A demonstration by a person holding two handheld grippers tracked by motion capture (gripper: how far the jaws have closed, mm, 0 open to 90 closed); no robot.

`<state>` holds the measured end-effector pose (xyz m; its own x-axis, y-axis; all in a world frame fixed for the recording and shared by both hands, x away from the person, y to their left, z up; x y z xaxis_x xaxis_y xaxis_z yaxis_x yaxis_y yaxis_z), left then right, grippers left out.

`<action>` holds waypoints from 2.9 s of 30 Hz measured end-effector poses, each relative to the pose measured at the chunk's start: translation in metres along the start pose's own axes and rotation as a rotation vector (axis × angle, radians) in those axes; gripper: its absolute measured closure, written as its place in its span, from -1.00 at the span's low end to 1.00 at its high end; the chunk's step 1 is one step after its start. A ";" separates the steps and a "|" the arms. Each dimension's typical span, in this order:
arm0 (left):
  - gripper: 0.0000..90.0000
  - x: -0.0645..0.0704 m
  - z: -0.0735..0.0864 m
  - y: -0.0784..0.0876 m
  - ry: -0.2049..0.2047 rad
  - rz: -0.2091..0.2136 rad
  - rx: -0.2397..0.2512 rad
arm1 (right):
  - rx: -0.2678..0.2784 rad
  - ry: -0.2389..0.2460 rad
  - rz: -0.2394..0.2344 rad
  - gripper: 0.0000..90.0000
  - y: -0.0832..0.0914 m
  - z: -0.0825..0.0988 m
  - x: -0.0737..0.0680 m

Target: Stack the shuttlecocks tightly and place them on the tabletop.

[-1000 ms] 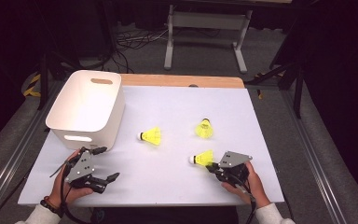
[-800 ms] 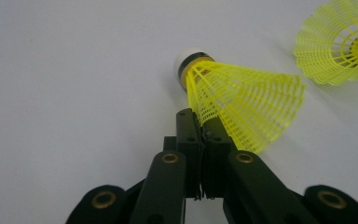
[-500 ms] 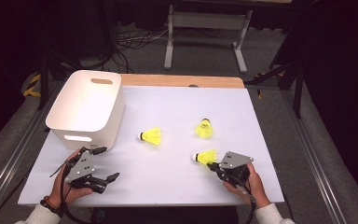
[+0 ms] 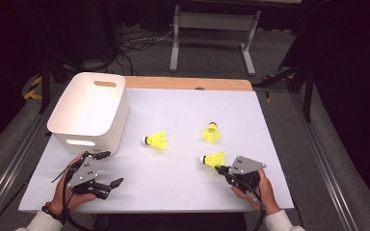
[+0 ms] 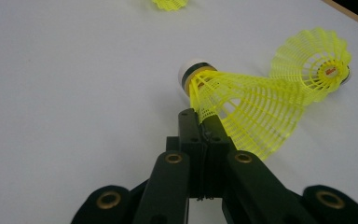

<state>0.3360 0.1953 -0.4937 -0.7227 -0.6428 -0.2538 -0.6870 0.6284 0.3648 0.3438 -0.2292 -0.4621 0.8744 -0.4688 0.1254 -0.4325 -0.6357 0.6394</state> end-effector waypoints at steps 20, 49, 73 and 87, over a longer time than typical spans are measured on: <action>-0.87 0.000 -0.001 0.002 0.004 -0.001 0.010 | 0.051 0.022 0.024 1.00 0.006 -0.014 0.001; -0.87 -0.001 0.000 0.003 0.006 -0.005 0.014 | 0.070 0.062 0.011 1.00 -0.009 -0.037 0.003; -0.88 -0.002 0.001 0.006 0.000 -0.003 0.015 | 0.046 0.105 -0.056 1.00 -0.068 -0.073 0.009; -0.88 0.000 0.000 0.005 0.004 0.001 0.022 | 0.044 0.066 -0.095 1.00 -0.108 -0.084 0.018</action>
<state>0.3324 0.1985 -0.4917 -0.7233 -0.6438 -0.2495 -0.6876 0.6386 0.3455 0.4246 -0.1177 -0.4648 0.9238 -0.3647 0.1168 -0.3553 -0.7022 0.6170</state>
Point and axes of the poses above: each handheld gripper's, and its own axes: y roughly backward along the jaws, z roughly out of its underside, x roughly to its right, the point moved 4 cm from there along -y, roughly forward along the jaws, and after that the axes turned 9 degrees about -z, right-handed, at the moved point
